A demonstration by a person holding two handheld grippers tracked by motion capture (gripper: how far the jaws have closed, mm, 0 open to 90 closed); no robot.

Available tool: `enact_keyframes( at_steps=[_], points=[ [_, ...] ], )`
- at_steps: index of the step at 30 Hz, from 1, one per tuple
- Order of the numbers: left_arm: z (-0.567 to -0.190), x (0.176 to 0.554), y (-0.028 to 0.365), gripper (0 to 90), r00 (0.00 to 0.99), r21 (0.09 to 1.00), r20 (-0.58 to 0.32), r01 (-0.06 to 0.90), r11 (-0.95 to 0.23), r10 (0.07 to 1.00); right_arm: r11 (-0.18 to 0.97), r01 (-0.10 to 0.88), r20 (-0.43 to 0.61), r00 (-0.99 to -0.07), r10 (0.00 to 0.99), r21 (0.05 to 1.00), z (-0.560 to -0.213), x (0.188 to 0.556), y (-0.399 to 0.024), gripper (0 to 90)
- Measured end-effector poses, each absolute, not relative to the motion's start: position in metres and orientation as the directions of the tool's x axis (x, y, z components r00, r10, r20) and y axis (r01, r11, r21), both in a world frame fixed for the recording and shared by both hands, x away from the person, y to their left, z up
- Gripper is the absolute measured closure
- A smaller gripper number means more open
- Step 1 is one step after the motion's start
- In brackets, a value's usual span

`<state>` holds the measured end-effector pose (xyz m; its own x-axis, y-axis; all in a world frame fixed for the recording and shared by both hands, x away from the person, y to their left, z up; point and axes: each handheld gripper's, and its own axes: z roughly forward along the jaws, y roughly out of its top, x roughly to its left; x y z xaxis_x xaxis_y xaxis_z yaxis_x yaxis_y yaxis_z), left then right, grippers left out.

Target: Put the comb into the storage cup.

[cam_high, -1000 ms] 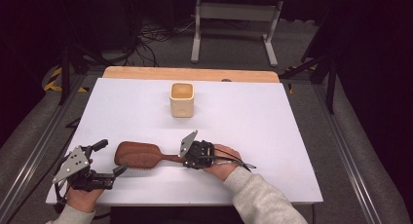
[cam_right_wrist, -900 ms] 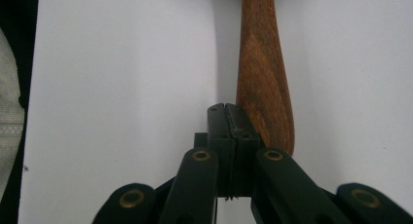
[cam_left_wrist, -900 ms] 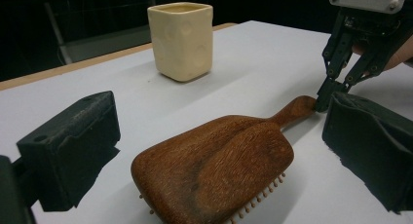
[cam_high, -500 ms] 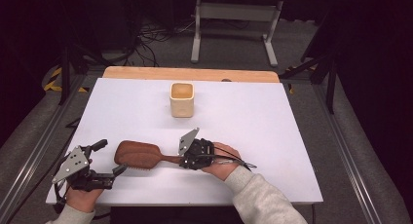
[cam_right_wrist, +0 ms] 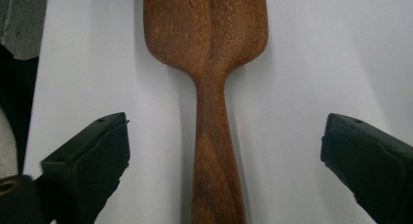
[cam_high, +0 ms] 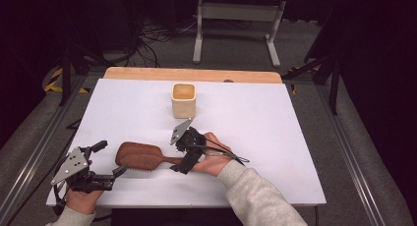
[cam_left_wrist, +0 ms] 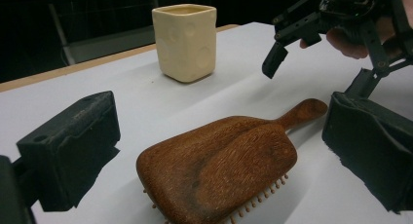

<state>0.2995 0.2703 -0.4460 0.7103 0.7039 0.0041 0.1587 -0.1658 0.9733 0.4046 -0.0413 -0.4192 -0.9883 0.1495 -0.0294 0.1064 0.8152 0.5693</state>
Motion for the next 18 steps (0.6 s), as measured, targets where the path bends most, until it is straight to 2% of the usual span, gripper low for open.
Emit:
enact_keyframes(
  at_steps=[3,18],
  points=[
    [-0.446,0.3,0.27,1.3,0.711,0.973,0.003,0.16,-0.165,0.704,0.816,0.104,-0.039,-0.988,0.153,0.569,-0.423,0.408,-0.037,0.3],
    [-0.446,0.299,0.271,1.3,0.71,0.973,0.002,0.161,-0.164,0.704,0.815,0.083,-0.046,-0.99,0.134,0.573,-0.429,0.412,-0.02,1.2]
  ],
)
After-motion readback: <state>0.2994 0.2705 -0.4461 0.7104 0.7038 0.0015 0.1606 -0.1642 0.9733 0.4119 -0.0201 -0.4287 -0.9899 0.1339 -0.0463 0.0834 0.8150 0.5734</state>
